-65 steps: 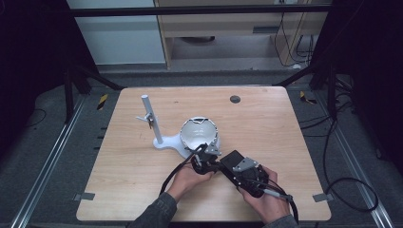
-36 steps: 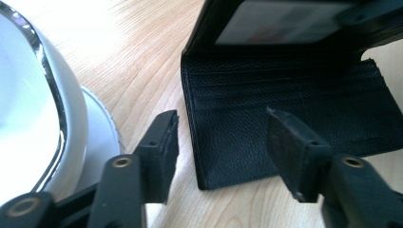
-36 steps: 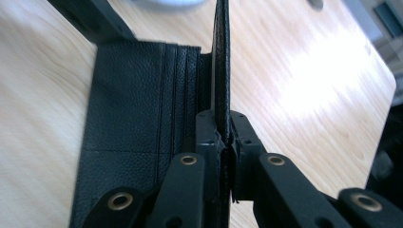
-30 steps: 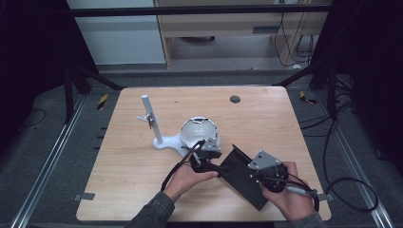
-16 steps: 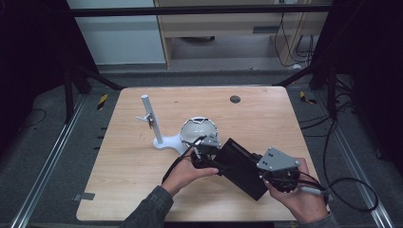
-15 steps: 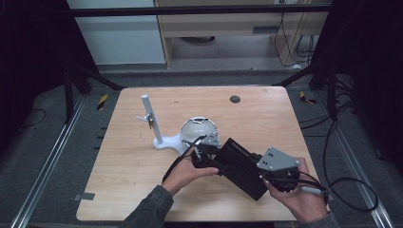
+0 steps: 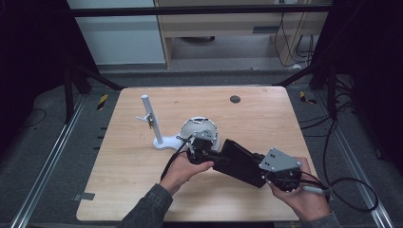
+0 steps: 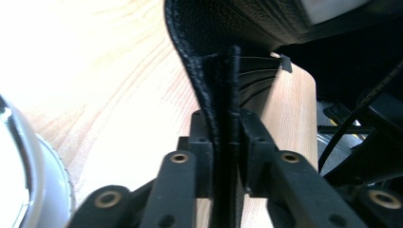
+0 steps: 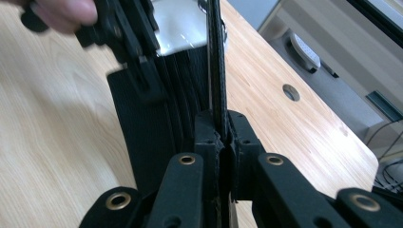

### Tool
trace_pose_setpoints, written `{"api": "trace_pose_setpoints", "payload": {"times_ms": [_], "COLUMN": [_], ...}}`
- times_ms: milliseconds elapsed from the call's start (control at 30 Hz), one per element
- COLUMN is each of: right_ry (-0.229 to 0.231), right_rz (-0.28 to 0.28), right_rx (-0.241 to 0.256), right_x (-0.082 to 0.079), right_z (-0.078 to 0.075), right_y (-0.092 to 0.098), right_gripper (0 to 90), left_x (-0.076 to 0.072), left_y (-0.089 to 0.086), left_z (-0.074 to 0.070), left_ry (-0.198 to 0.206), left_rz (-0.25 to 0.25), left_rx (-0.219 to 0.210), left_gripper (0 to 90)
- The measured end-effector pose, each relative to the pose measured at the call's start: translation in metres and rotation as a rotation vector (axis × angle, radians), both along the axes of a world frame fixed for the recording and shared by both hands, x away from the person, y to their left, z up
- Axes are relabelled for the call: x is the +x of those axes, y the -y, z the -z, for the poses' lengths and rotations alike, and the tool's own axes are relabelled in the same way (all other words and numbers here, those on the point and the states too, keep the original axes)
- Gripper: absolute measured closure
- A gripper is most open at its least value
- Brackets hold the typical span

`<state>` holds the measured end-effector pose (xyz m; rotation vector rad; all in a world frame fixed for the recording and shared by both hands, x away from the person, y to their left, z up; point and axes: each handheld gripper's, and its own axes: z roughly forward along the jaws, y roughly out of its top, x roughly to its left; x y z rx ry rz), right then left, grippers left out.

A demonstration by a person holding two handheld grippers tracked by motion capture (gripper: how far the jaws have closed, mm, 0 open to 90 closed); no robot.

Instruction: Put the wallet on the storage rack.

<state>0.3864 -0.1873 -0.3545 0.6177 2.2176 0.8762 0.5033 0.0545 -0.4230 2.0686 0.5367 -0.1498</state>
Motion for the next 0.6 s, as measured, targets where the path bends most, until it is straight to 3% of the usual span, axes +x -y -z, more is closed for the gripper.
{"api": "trace_pose_setpoints", "payload": {"times_ms": [233, 600], "right_ry": [-0.003, -0.006], "right_rz": [0.007, 0.013], "right_rx": [-0.033, -0.034], "right_x": [0.002, 0.003], "right_z": [0.002, 0.005], "right_y": [-0.003, -0.001], "right_gripper": [84.5, 84.3], "left_x": [-0.003, -0.006], "left_y": [-0.002, -0.005], "left_z": [-0.012, -0.027], "left_ry": [0.048, 0.086], "left_rz": [-0.018, -0.046], "left_rx": [0.053, 0.076], "left_gripper": [79.9, 80.5]}}
